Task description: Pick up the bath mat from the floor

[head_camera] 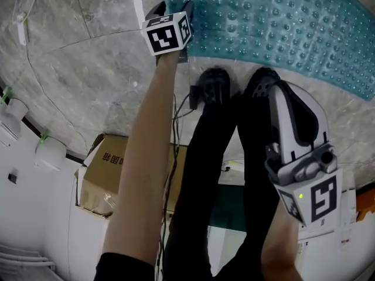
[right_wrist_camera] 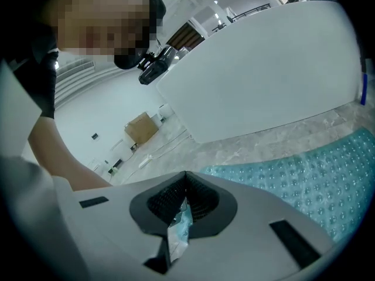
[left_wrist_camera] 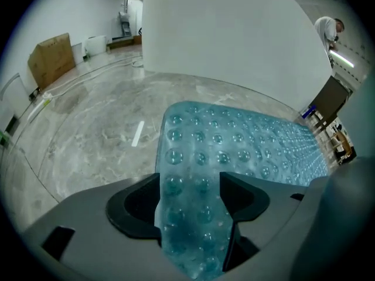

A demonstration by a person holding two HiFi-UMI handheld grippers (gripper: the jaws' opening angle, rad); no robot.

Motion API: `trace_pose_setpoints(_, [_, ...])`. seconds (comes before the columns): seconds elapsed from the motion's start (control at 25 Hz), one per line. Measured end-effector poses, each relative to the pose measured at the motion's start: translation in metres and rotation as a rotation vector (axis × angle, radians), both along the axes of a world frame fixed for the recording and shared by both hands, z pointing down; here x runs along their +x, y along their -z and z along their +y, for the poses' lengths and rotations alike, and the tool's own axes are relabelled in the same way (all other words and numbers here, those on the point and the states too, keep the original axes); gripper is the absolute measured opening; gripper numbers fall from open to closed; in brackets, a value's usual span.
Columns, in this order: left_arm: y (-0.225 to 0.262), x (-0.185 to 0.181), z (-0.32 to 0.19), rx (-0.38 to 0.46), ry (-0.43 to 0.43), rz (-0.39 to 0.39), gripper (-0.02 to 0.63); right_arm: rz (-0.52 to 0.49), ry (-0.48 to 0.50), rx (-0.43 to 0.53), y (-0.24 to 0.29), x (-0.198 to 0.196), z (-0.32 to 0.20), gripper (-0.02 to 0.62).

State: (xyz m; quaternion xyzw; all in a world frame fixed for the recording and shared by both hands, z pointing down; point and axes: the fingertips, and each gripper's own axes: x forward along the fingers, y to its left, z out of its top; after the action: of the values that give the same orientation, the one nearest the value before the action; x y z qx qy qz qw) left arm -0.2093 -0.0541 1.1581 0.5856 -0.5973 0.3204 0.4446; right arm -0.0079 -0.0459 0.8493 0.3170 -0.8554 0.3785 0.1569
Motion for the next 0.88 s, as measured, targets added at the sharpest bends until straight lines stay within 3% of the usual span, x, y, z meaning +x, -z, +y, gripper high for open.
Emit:
trace_pose_setpoints(0.24, [-0.022,-0.005,0.002,-0.065,-0.001,-0.045,0.365,-0.057,-0.079,-0.048,-0.005,0.005,-0.009,0.014])
trace_pose_setpoints(0.44, [-0.021,-0.005,0.003,-0.05,-0.007,-0.053,0.377,-0.04,-0.06,-0.035,-0.006,0.011,-0.005,0.014])
trace_pose_setpoints(0.64, [-0.019,0.004,0.005,-0.046,-0.028,-0.051,0.301,-0.056,-0.058,-0.038,-0.003,0.006,-0.004,0.014])
trace_pose_setpoints(0.76, [-0.015,0.019,0.004,-0.045,-0.07,-0.02,0.168,-0.056,-0.048,-0.025,-0.002,0.004,-0.004,0.014])
trace_pose_setpoints(0.88, [-0.005,0.029,0.0,-0.043,-0.103,-0.045,0.107,-0.036,-0.018,0.015,-0.001,0.007,-0.003,0.014])
